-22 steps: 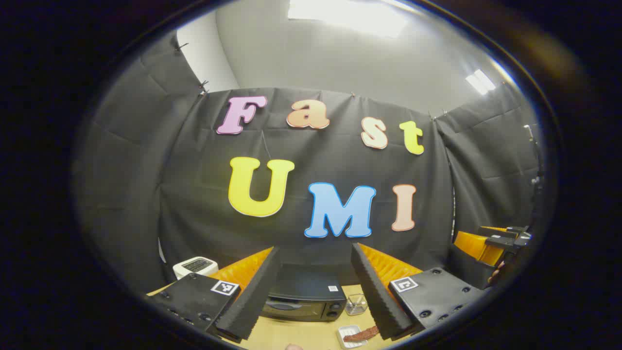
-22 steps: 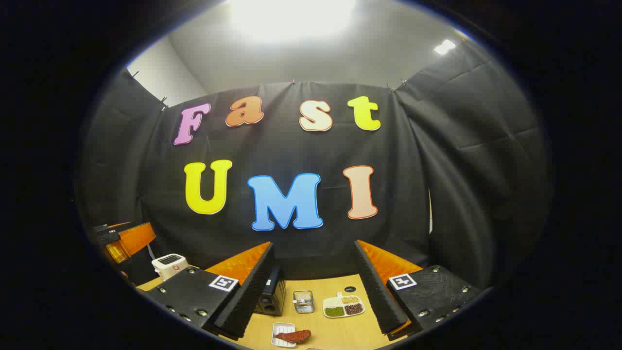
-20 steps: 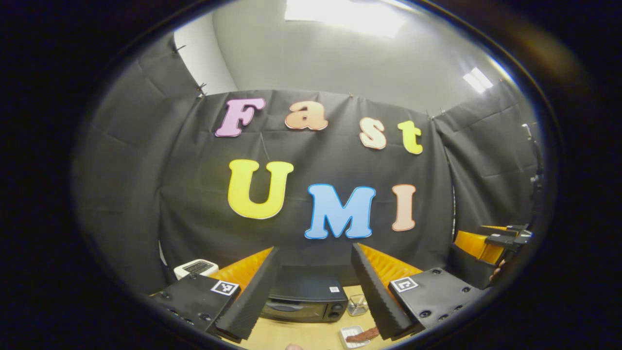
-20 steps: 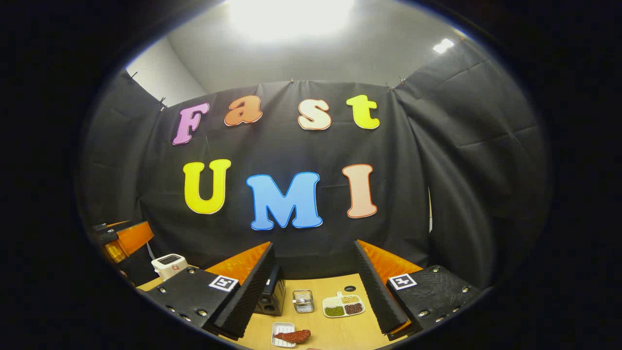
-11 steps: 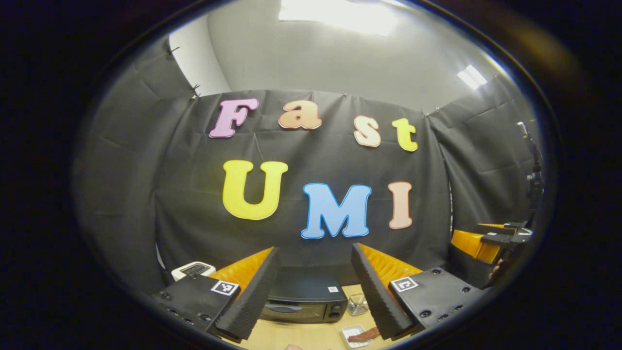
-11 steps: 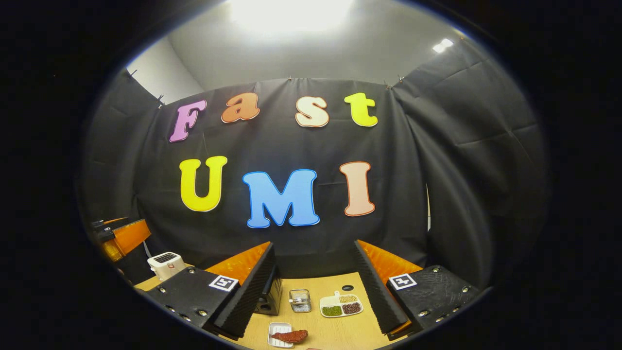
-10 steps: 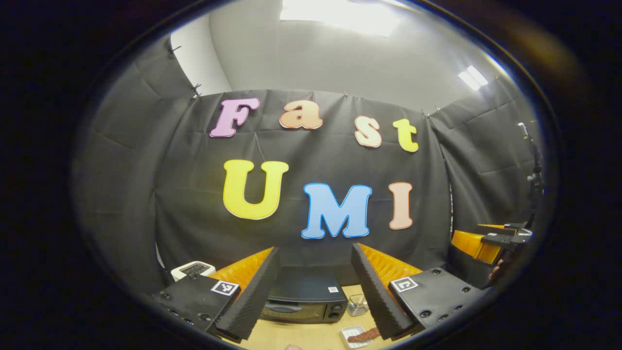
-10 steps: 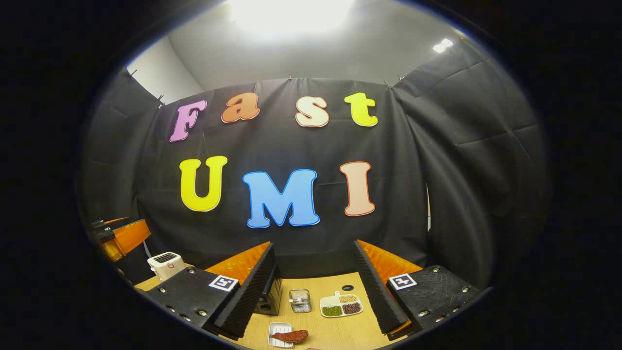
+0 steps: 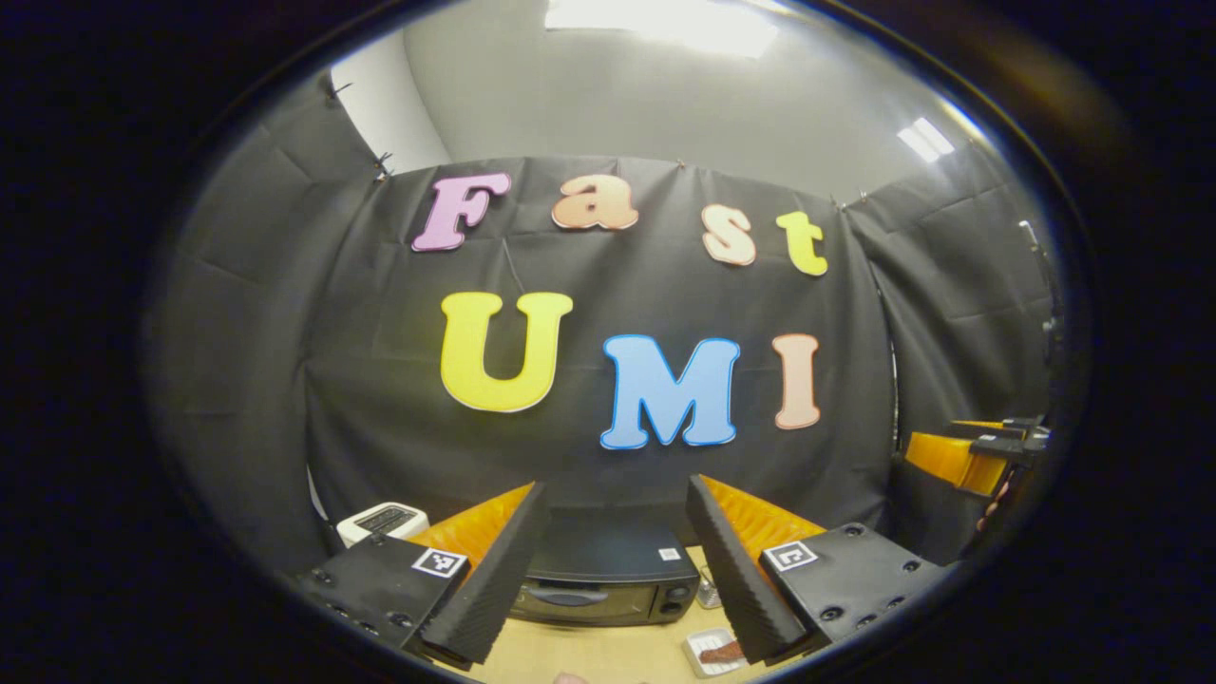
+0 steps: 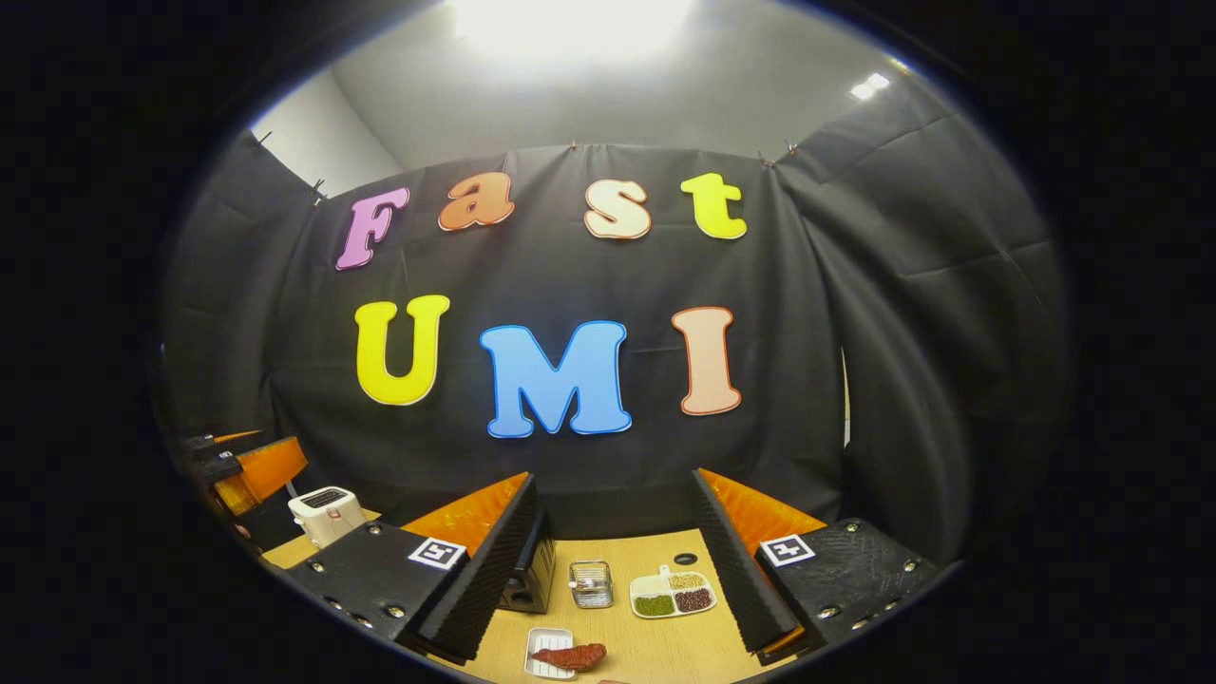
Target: Open the electric oven with the left hand, put the food in, and close the electric oven.
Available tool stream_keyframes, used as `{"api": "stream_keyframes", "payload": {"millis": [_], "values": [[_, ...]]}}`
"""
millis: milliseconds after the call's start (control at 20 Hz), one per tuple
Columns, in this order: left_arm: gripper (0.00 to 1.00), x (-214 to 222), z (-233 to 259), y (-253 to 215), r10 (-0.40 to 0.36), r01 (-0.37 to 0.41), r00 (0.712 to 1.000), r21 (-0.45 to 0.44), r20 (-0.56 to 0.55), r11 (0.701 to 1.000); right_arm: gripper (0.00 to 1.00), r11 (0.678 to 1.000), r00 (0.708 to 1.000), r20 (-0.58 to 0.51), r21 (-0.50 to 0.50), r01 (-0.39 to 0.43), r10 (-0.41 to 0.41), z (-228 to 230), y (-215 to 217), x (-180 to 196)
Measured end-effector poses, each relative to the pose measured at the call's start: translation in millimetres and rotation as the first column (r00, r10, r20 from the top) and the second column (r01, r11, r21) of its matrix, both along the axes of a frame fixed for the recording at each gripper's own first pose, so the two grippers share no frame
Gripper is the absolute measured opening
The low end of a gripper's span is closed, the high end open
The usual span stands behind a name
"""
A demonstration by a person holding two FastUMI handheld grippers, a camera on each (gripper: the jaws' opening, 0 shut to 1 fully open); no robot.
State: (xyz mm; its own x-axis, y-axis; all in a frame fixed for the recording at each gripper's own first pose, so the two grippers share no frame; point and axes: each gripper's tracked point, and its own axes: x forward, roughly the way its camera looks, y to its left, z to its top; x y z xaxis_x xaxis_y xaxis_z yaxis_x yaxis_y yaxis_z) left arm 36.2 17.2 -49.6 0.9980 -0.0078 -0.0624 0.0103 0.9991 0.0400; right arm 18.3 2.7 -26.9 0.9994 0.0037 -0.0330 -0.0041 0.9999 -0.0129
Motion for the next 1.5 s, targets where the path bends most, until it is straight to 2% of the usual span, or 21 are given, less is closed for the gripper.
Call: {"api": "stream_keyframes", "payload": {"millis": [350,700,800,950,1150,1350,1400,1500], "values": [[0.98,39,-61,21,0.016,-0.014,0.995,0.023,-0.094,1.000,0.97,1.000,1.000,-0.030,-0.011,0.002,-0.002,-14,-2,2],[1.00,76,-142,36,0.026,-0.014,0.977,0.053,-0.213,0.998,0.97,1.000,0.997,-0.070,-0.025,0.015,-0.017,-27,-5,-3],[1.00,88,-165,42,0.035,-0.017,0.970,0.076,-0.240,0.997,0.97,1.000,0.997,-0.076,-0.025,0.011,-0.013,-30,-4,-6],[0.93,106,-199,50,0.045,-0.019,0.955,0.090,-0.294,0.996,0.97,0.999,0.996,-0.092,-0.035,0.013,-0.016,-36,-5,-8],[1.00,122,-237,60,0.052,-0.023,0.929,0.082,-0.367,0.996,0.97,0.999,0.993,-0.118,-0.037,0.008,-0.012,-42,-2,-6],[0.98,139,-263,61,0.035,-0.007,0.916,0.071,-0.400,0.997,0.97,0.999,0.993,-0.120,-0.036,0.000,-0.004,-40,4,-1],[0.93,141,-269,61,0.028,0.001,0.913,0.071,-0.406,0.998,0.97,0.999,0.992,-0.123,-0.036,-0.002,-0.003,-40,5,0],[0.98,146,-279,61,0.020,0.005,0.906,0.056,-0.423,0.998,0.97,0.999,0.993,-0.122,-0.034,-0.004,0.000,-38,7,2]]}}
